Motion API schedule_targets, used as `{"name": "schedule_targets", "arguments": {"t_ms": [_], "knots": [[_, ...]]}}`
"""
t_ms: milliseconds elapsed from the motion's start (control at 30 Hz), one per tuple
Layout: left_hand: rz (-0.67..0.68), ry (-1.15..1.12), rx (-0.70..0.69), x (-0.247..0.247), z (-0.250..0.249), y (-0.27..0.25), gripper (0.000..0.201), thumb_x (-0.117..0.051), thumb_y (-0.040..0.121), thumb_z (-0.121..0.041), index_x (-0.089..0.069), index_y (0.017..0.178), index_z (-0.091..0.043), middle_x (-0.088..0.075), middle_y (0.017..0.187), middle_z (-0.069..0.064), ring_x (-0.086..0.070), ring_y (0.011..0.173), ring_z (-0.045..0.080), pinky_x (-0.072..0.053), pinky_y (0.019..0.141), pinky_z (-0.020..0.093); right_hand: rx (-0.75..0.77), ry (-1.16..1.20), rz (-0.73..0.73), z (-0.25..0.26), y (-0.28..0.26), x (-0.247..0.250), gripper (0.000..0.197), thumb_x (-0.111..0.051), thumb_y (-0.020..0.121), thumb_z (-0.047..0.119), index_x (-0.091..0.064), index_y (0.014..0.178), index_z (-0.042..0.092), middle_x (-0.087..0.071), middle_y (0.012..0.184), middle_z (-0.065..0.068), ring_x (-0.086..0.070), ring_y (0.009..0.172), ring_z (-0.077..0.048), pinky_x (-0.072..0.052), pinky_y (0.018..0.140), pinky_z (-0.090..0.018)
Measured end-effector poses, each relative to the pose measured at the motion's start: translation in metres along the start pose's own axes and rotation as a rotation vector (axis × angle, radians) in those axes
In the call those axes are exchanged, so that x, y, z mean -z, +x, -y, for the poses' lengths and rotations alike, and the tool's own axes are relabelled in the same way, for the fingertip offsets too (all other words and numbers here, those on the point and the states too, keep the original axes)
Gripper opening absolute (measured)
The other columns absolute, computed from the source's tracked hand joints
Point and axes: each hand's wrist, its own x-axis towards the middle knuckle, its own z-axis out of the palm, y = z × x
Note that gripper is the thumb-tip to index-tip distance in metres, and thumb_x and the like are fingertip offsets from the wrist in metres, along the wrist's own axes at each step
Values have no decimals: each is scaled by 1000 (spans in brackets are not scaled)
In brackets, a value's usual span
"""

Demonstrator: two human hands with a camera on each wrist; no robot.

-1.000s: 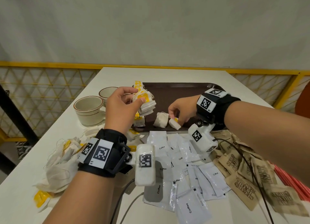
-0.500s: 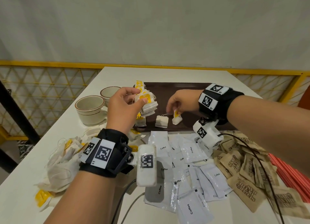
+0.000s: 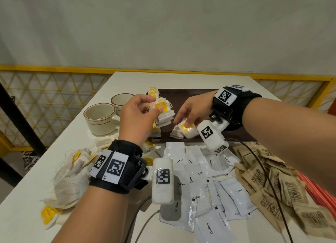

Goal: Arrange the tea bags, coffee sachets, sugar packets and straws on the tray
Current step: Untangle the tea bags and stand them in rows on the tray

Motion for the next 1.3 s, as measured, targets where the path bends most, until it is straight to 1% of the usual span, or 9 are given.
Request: {"name": "schedule_targets", "arguments": {"t_ms": [100,233,433,500,633,800,933,1033,1300], "knots": [[9,0,0,0,0,-1,26,-75,79,-12,-64,102,-19,-71,95,3,-68,92,15,-55,88,42,-32,137,-139,0,3,-1,18,-65,89,11,-70,106,16,-68,103,-10,-61,84,-20,-55,80,-31],[3,-2,-6,0,-2,-1,26,-75,79,-11,-64,102,-17,-71,93,5,-69,89,17,-55,87,42,5,149,-131,1,1,0,8,-64,90,12,-70,88,18,-62,86,-15,-52,62,-15,-45,53,-20],[6,-3,-15,0,-2,-1,26,-74,80,-11,-64,103,-17,-71,94,3,-69,89,14,-56,85,37,20,249,-49,13,-10,9,11,-64,90,13,-69,87,3,-69,78,-11,-62,74,-19,-51,74,-27],[2,-13,-19,1,-2,-1,27,-74,80,-10,-64,104,-15,-71,95,3,-68,89,12,-56,83,32,39,159,-114,16,-13,13,11,-66,87,6,-69,98,9,-69,88,-6,-64,78,-15,-54,70,-22],[-11,-44,-26,3,-1,1,23,-74,79,-7,-64,98,-17,-71,93,4,-68,86,13,-54,78,25,39,16,-270,20,-13,15,50,-79,75,8,-57,119,20,-64,98,-1,-67,87,-20,-58,79,-30],[-38,-59,-28,5,1,4,22,-74,79,-8,-62,93,-20,-68,84,-1,-61,68,2,-45,61,17,117,128,-131,26,-12,9,40,-75,77,2,-65,103,31,-69,94,-3,-64,89,-23,-54,87,-38],[-37,-53,-29,5,1,4,23,-74,78,-7,-62,93,-20,-69,87,0,-64,75,8,-49,66,19,116,93,-57,25,1,-6,35,-74,78,1,-67,103,26,-67,92,1,-64,81,-13,-54,72,-20],[-41,-46,-35,4,1,4,24,-75,78,-6,-63,95,-17,-69,87,0,-67,82,10,-52,72,18,99,-81,-157,24,16,-15,33,-77,77,7,-58,74,35,-61,78,12,-58,69,0,-41,57,-5],[-24,-43,-32,4,3,5,24,-74,79,-6,-63,97,-15,-70,89,4,-68,83,13,-53,70,18,78,-156,-202,19,36,-25,35,-71,82,4,-51,68,29,-53,69,11,-53,55,4,-38,47,-6]]}}
